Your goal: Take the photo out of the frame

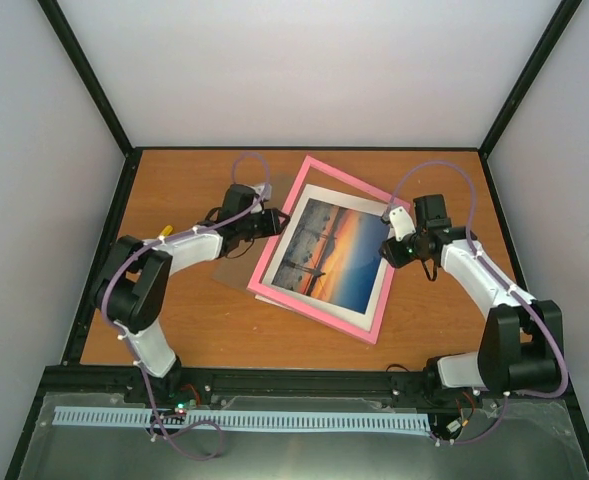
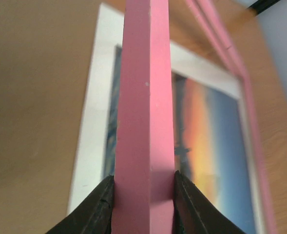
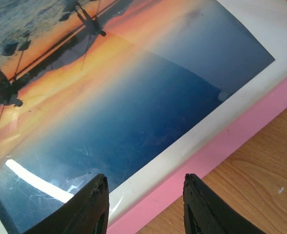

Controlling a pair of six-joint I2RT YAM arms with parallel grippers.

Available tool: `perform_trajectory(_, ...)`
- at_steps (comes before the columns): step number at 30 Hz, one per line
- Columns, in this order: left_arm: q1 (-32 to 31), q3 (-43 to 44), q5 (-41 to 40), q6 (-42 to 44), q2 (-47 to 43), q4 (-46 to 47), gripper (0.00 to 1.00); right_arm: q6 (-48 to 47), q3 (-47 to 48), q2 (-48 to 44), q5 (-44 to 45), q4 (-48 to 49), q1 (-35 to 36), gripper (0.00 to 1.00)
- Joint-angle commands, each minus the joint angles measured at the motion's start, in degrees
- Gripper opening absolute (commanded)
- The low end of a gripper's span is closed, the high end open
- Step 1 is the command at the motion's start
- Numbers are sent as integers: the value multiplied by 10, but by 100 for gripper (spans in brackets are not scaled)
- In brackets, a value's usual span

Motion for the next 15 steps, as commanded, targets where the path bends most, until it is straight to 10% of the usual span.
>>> perform_trajectory(1, 8, -34, -89, 97, 53, -96, 31, -6, -4, 11, 19, 9, -5, 41)
perform_trajectory(15, 14, -41, -87, 101, 36, -102, 61, -17, -1, 39, 36, 5, -5, 43)
